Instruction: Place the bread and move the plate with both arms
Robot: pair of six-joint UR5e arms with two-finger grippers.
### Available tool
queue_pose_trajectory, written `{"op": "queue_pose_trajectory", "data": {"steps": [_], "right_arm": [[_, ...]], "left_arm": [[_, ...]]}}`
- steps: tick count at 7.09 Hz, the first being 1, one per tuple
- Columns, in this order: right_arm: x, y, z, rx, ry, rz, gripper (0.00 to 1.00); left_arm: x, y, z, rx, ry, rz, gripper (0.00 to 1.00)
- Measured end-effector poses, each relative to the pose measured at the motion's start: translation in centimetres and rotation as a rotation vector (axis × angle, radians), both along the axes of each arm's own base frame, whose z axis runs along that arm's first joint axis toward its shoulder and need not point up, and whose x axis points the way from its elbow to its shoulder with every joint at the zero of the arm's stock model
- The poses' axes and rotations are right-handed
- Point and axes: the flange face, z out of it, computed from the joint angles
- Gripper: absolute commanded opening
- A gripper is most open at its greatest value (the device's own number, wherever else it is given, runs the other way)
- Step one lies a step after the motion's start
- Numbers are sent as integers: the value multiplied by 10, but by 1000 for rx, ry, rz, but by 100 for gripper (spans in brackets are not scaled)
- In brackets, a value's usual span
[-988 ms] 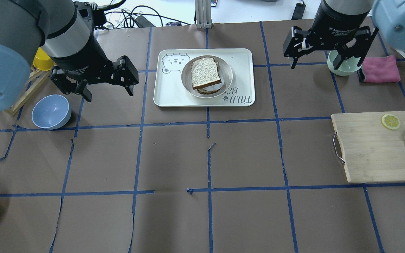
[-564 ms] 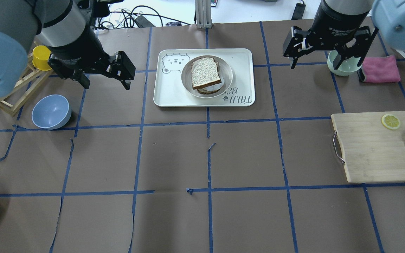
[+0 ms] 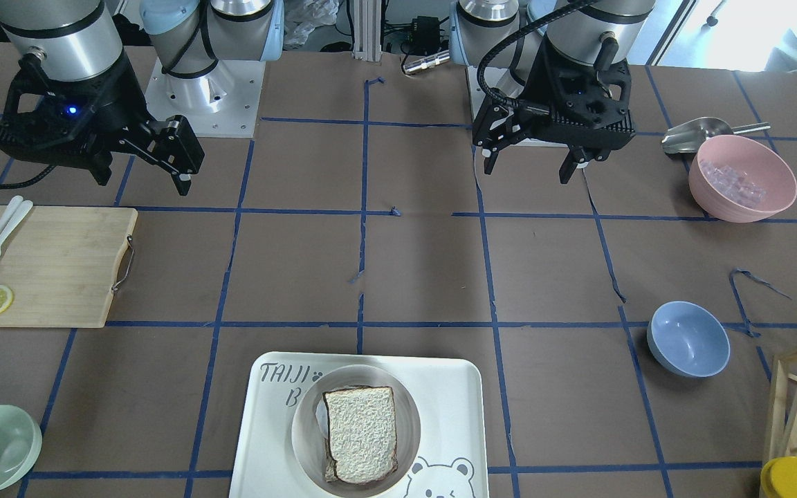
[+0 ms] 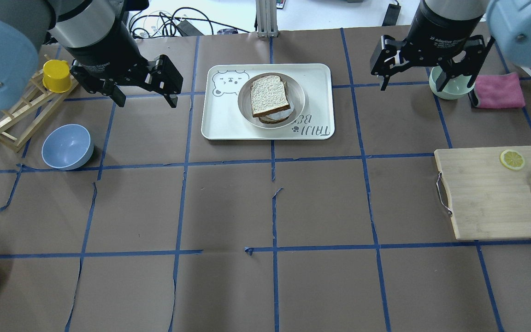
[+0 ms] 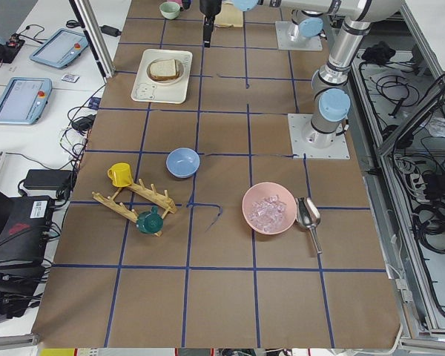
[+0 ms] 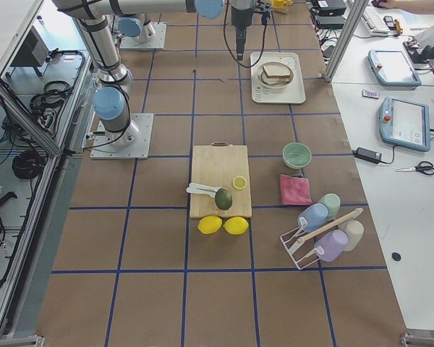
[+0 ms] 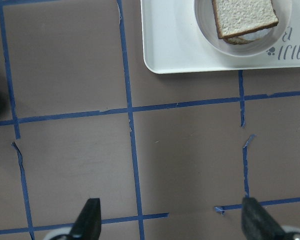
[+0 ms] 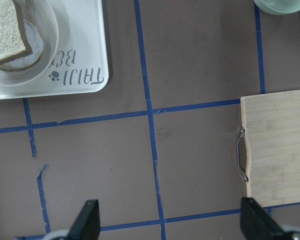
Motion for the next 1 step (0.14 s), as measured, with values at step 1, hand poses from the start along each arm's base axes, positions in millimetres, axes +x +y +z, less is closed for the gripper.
{"op": "queue_pose_trajectory", "data": {"steps": [1], "right_arm": [[-1,0,-2,3,0,-2,100]], "left_arm": [[0,1,1,-1,-2,0,100]]}}
